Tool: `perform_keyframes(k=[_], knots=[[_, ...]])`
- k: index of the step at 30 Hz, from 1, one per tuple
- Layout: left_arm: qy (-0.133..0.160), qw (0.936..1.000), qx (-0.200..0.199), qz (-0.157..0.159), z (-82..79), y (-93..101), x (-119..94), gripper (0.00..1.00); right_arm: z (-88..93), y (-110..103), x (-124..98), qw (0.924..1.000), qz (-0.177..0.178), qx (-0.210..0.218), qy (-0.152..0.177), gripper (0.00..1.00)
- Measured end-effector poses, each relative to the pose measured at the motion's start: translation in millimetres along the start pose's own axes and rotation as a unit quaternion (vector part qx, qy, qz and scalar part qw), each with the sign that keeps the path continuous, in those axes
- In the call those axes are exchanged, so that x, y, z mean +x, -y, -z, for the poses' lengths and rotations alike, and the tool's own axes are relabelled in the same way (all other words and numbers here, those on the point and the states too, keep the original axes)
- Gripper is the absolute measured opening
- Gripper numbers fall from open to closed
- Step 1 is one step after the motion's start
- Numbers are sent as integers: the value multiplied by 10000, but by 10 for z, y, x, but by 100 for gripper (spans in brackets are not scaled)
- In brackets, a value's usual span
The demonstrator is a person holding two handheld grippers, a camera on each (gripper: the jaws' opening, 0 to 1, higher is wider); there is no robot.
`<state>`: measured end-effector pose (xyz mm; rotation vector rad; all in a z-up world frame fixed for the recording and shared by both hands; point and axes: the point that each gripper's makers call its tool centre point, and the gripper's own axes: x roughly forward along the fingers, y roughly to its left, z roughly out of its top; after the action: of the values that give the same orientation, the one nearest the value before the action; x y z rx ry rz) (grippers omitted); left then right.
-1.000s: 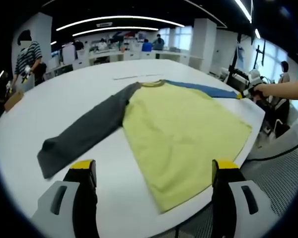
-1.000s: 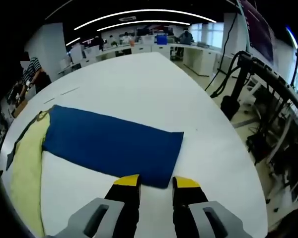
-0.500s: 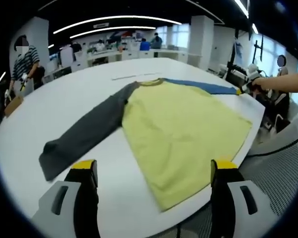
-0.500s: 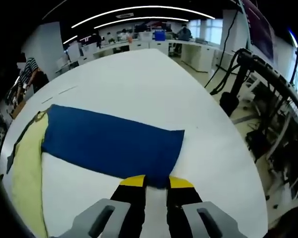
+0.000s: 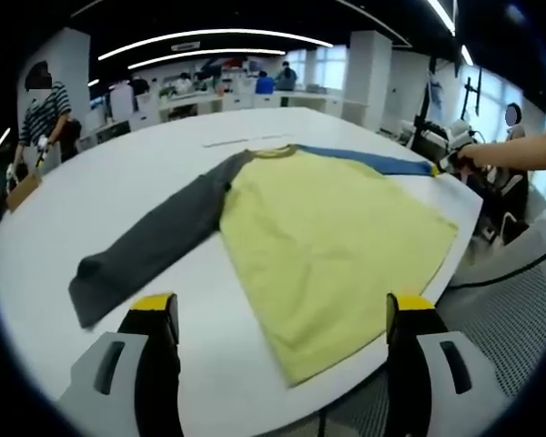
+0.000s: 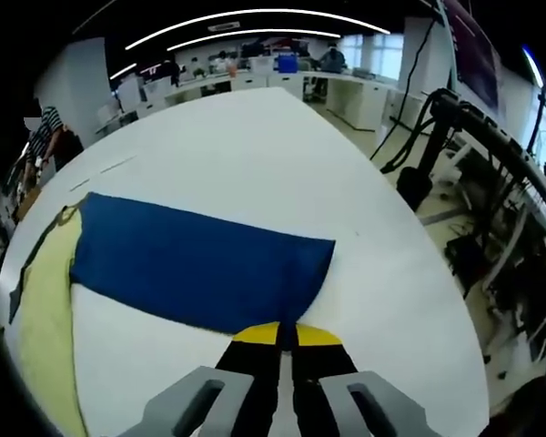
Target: Fold the garment on the visible template until the final outline fits inside the template.
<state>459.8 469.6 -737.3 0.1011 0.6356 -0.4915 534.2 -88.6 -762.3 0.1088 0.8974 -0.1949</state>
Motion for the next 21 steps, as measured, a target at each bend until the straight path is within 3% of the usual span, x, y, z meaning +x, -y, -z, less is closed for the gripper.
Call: perform_keyframes(k=[4, 5, 8, 11, 21], knots=[[24, 10000, 11, 14, -13, 5, 2, 92, 16, -24, -32, 10000, -49, 59, -8, 0], [24, 10000, 11, 14, -14, 6, 2, 92, -64, 132, 149, 9999, -73, 133, -14, 0], [141, 9999, 32, 42, -62, 25, -16, 91, -169, 226, 235, 9990, -54, 402, 200, 0], [235, 9997, 61, 79, -96, 40, -29, 91, -251, 288, 303, 9992, -107, 293, 267, 0], [248, 9995, 172, 106, -105, 70, -17, 90, -512, 201, 309, 9972, -422, 350, 508, 0]])
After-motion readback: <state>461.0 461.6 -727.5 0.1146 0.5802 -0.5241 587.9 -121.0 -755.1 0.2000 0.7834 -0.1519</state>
